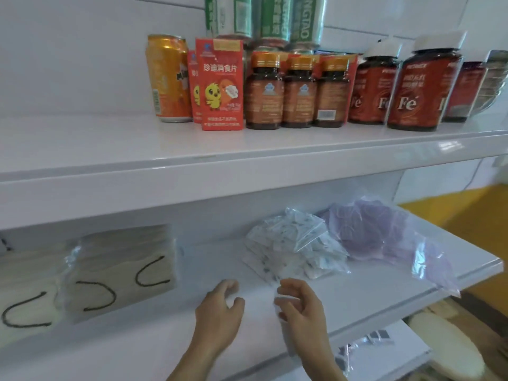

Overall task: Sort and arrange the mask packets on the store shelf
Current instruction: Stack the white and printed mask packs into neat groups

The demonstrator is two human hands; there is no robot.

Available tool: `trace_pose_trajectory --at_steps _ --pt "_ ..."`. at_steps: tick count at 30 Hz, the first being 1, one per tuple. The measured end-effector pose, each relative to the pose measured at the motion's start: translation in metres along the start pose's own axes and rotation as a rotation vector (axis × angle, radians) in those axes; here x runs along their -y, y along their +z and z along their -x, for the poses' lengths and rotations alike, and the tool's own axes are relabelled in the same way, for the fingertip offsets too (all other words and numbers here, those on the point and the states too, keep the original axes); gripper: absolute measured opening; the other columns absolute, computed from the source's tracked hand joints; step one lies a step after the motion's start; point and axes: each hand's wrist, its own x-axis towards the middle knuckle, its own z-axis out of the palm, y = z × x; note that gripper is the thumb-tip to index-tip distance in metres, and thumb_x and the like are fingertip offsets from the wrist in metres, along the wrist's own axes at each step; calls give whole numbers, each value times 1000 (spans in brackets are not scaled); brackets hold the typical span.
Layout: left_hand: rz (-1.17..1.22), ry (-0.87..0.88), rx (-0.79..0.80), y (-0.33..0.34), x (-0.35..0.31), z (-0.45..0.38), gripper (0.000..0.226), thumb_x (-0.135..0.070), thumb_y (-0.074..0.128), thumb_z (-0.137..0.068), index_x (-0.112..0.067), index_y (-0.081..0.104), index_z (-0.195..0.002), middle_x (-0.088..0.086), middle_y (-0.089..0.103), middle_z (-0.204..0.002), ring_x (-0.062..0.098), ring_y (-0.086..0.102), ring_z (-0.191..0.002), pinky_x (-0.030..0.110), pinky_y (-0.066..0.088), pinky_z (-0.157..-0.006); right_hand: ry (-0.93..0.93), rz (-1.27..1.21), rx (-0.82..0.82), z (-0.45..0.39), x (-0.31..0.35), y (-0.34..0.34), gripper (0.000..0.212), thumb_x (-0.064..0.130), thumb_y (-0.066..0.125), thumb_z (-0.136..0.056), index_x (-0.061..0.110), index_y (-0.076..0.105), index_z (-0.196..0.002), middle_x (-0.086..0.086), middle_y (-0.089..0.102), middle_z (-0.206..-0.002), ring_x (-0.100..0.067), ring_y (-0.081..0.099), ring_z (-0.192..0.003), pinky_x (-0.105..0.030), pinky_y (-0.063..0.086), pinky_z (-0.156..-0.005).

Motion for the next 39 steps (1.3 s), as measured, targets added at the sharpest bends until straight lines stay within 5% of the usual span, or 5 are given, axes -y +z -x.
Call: trace_pose_trajectory --at_steps 5,10,20,28,39 --pt "197 -132 -8 48 -47 -29 19 -48 55 -78 -39 62 -93 -19 68 -101 10 65 -101 34 50 -95 -35 70 -31 -48 -2 -60 34 20 62 -68 33 69 -99 6 75 -93 -21 72 -81 -44 56 -79" --pt "713 -303 -127 76 -97 -64 18 -8 56 -97 -7 64 -80 16 65 -73 26 59 -63 26 38 -49 -91 159 57 -94 -5 -85 26 12 61 -95 36 65 -101 10 72 -92 -16 71 -77 -33 54 -71" --pt "556 -483 -131 105 -138 -119 48 -45 81 -77 0 68 -88 12 59 -58 25 55 -51 33 43 -56 -33 133 153 -135 -6 -102 38 8 55 -96 32 58 -125 7 72 -102 -19 73 -64 -36 54 -64" --pt "534 -414 -155 134 -146 -134 43 -20 94 -64 -10 71 -98 10 73 -80 26 68 -65 30 54 -54 -50 139 224 -136 -8 -105 53 3 55 -91 35 51 -133 14 66 -122 -13 74 -73 -39 59 -80" --pt "684 -109 -238 83 -117 -69 33 -9 85 -74 -11 72 -104 12 77 -91 20 74 -65 31 57 -54 -61 -121 69 -135 -5 -108 49 0 57 -94 35 44 -125 -1 65 -80 -18 54 -47 -36 46 -52"
